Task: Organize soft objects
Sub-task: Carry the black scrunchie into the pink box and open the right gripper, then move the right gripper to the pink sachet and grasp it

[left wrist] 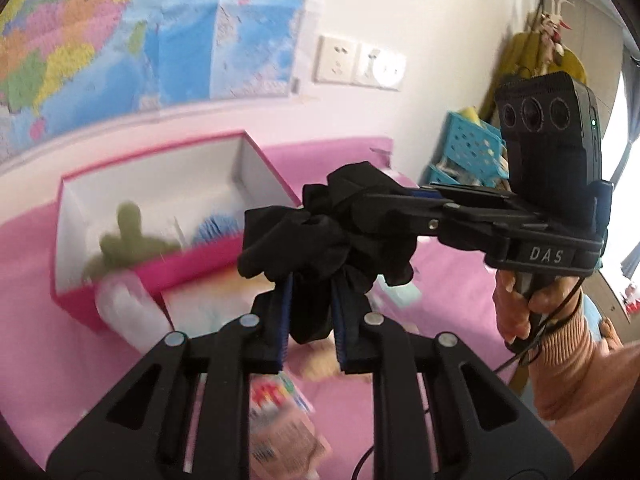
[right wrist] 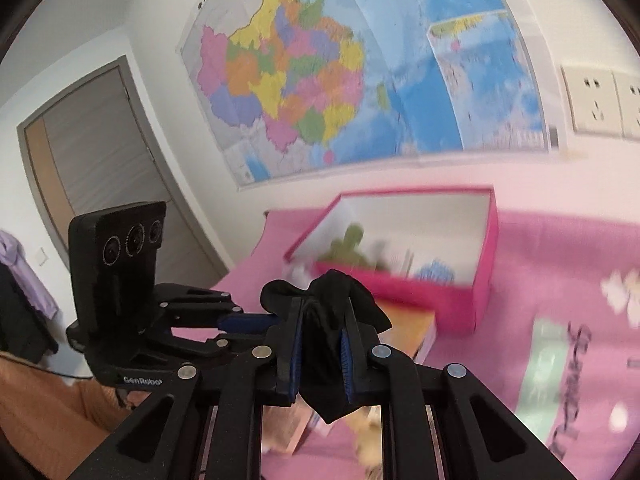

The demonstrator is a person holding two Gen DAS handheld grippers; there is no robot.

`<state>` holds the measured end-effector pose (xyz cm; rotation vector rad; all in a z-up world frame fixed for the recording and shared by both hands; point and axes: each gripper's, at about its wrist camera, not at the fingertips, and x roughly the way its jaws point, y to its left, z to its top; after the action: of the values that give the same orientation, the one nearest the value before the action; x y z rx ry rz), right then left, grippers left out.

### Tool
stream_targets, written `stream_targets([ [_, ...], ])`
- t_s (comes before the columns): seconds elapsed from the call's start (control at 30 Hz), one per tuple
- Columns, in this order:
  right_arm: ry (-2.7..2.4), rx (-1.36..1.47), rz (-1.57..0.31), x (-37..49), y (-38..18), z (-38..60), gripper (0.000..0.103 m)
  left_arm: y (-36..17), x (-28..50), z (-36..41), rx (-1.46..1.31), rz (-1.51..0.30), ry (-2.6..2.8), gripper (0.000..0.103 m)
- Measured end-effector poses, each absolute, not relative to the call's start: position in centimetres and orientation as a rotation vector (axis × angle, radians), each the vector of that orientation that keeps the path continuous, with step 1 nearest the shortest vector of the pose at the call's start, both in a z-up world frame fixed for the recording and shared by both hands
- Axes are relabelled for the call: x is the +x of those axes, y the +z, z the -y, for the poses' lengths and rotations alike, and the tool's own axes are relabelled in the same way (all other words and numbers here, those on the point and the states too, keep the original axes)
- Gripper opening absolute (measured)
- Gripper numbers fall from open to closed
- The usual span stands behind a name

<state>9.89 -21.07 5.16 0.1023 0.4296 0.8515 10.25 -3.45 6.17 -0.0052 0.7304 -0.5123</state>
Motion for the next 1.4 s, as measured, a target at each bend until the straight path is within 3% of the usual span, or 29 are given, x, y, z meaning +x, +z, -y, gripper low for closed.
stream_targets([
  [0.47, 0.729, 0.066, -0.450, 21.3, 6.8, 18.4, 0.015, 4.6, 20.8, 3.2, 0.003, -0.827, -0.312, 0.020],
  [0.5, 0.727, 0.065, -0.462, 22.2, 6.5, 18.2, 0.016, 4.2, 21.4, 3.3, 0.002, -0.842, -0.295, 0.022],
  [0.6, 0.669, 0.044, -0.497, 24.3, 5.2, 17.7, 0.022, 3.1, 22.2, 3.2, 0.003, -0.879, -0.255, 0.043],
  [0.63, 0.643, 0.034, -0.509, 24.8, 4.8, 17.5, 0.024, 3.0, 22.2, 3.2, 0.007, -0.872, -0.246, 0.044],
  [1.13, 0.617, 0.090, -0.500, 20.3, 4.0, 21.5, 0.040, 6.2, 14.5, 2.4, 0.034, -0.711, -0.323, 0.044],
  [1.4, 0.685, 0.135, -0.514, 15.3, 2.9, 23.6, 0.047, 5.9, 10.1, 2.1, 0.012, -0.709, -0.399, 0.045],
])
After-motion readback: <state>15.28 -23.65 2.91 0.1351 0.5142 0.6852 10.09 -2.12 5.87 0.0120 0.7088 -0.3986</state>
